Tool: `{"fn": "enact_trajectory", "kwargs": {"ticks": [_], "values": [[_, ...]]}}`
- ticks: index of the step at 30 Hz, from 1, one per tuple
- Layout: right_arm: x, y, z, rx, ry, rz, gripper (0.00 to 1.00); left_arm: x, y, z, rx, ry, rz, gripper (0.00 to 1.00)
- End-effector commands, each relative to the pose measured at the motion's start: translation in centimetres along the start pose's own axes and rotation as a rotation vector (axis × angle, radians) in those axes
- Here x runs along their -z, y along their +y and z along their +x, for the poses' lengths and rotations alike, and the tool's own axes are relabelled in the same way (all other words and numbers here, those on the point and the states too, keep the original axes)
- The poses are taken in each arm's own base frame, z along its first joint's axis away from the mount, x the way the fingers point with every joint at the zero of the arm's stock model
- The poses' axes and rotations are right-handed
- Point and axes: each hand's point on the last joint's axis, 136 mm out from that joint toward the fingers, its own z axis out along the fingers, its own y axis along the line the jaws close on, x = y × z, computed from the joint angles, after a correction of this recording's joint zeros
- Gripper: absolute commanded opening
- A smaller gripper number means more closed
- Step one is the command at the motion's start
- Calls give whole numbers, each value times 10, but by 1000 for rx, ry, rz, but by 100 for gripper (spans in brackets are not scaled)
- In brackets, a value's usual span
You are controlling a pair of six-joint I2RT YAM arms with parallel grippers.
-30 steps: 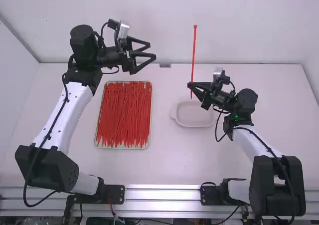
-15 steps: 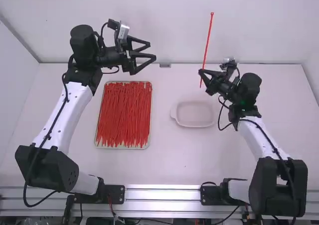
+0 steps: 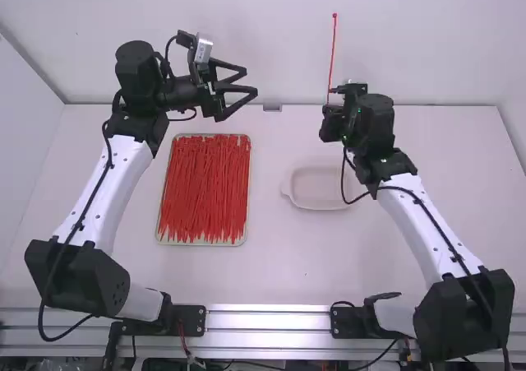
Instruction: Fasten the cable tie
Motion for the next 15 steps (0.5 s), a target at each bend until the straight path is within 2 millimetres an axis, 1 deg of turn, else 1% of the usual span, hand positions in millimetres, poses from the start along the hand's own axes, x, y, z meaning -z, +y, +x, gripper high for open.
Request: {"fn": "enact_trajectory", "kwargs": {"ticks": [1, 4, 6, 9, 10, 13, 15], "values": [[8, -15, -20, 75, -55, 228, 0, 1, -3, -10, -5, -15, -8, 99], [14, -12, -17, 107, -64, 348, 0, 1, -3, -9, 1, -15, -8, 99], [18, -7, -15, 152, -65, 402, 0, 1, -1, -10, 25, -19, -20, 99], [31, -3, -13, 190, -82, 530, 0, 1, -1, -12, 37, -25, -19, 99], [31, -3, -13, 190, -82, 530, 0, 1, -1, -12, 37, -25, -19, 99], [50, 7, -13, 235, -116, 664, 0, 1, 0, -14, 77, -35, -30, 99], [56, 12, -13, 262, -126, 698, 0, 1, 0, -15, 91, -37, -28, 99]]}}
